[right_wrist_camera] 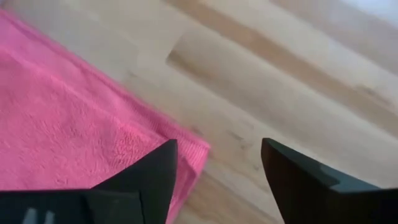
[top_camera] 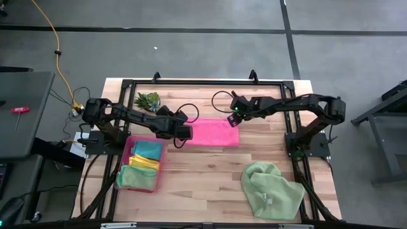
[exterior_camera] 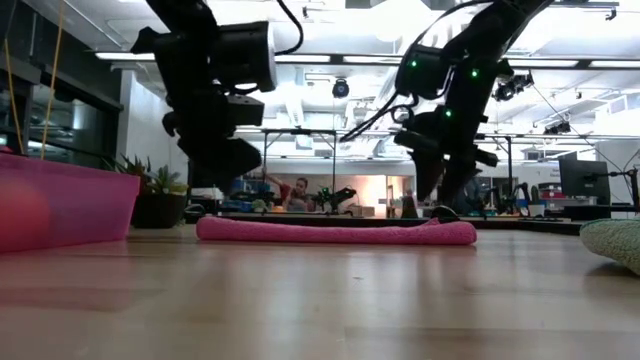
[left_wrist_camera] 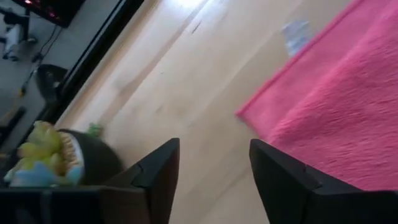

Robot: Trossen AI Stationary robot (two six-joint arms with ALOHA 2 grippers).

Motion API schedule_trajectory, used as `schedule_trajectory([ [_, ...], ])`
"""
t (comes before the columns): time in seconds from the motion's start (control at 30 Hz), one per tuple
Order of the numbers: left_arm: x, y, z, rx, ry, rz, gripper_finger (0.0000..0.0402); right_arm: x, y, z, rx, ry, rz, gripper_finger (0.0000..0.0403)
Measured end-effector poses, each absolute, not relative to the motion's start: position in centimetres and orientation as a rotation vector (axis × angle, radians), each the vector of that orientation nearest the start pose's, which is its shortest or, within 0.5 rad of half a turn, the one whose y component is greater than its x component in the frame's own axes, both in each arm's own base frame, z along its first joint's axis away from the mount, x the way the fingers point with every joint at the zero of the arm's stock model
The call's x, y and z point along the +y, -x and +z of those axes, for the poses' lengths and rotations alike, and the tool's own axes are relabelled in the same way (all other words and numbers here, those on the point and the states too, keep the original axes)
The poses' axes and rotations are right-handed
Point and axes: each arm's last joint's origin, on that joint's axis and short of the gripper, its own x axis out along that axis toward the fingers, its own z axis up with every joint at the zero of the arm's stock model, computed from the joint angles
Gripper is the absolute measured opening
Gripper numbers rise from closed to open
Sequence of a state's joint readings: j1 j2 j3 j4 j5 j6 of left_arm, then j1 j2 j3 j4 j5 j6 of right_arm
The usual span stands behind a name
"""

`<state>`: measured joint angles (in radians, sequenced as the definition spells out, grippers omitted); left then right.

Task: Fold microfiber towels
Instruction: Fold the pink microfiber towel

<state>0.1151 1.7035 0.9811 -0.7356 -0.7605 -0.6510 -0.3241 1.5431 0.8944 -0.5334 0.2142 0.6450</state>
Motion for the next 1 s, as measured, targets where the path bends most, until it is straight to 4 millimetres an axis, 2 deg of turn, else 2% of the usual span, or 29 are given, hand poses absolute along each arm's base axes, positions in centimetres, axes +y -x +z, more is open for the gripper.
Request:
schedule_trajectory([
  [0.2, 6.3, -27.2, 16.8, 1.184, 0.020, 1.136, 0.0199, -10.0, -25.8, 19.2, 0.970, -0.567, -0.816, 0.0227],
  [0.43, 7.4, -26.5, 18.2, 1.159, 0.007, 1.147, 0.0200, -9.9, -25.3, 20.1, 0.945, -0.533, -0.813, 0.0227],
  [0.63, 8.0, -26.1, 19.3, 1.092, -0.033, 1.220, 0.0200, -10.0, -25.2, 20.2, 0.948, -0.504, -0.823, 0.0227],
  [0.87, 8.1, -26.0, 19.6, 1.080, -0.043, 1.215, 0.0200, -10.3, -24.7, 20.1, 0.969, -0.488, -0.899, 0.0227],
  [1.0, 8.4, -26.8, 19.6, 1.071, 0.045, 1.103, 0.0200, -10.7, -24.2, 19.9, 1.009, -0.487, -0.908, 0.0227],
])
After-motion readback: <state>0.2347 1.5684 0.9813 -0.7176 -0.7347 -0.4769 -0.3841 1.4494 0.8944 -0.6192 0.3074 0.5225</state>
